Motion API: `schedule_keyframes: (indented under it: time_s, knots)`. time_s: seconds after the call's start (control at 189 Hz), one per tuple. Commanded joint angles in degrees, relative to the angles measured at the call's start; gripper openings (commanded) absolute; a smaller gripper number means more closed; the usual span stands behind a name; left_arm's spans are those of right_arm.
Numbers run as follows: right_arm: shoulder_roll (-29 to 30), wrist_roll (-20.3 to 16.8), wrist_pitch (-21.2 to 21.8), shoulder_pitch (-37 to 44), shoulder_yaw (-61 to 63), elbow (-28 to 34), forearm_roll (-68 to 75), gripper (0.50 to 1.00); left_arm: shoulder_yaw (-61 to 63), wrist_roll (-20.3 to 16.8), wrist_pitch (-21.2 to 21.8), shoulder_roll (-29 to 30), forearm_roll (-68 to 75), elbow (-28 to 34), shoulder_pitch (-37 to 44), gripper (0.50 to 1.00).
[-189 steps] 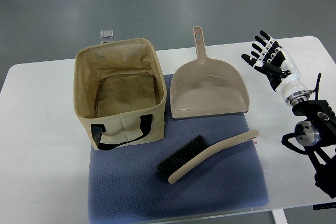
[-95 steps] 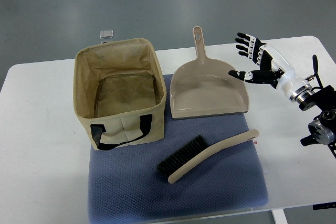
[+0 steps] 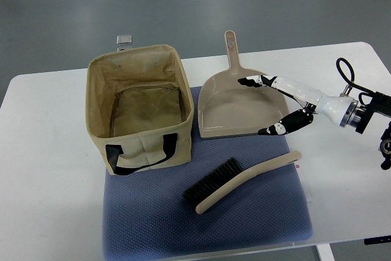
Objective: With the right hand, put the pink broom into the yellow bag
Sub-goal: 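Move the right hand down toward the beige brush handle, then close the right hand around the brush handle near the bristles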
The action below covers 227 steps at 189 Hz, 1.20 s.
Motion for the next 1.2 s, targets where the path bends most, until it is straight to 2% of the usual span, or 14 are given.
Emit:
schedule_keyframes:
  time_s: [0.0, 0.28, 0.566, 0.756, 1.195]
  knots:
    - [-1.7, 0.1, 0.0, 0.1, -3.0, 2.2, -4.9, 0.928, 0.0, 0.0, 0.0, 0.0, 0.0, 0.0, 0.0, 1.0]
    - [-2.6, 0.0, -0.8, 0.0, -7.8, 2.8, -14.7, 0.926, 0.0, 0.0, 0.0, 0.0, 0.0, -0.1, 0.0, 1.0]
    - [-2.1, -0.6, -2.5, -0.7, -8.8, 2.2, -21.0, 0.903, 0.0, 0.0, 0.0, 0.0, 0.0, 0.0, 0.0, 1.0]
    - [-0.7, -1.8, -3.9, -0.9, -10.0, 0.6, -23.9, 0.832, 0.0, 0.0, 0.0, 0.0, 0.0, 0.0, 0.0, 1.0]
    - [-0.2, -3.9, -4.9, -1.5, -10.2, -0.9, -26.7, 0.752, 0.0, 0.0, 0.0, 0.0, 0.0, 0.0, 0.0, 1.0]
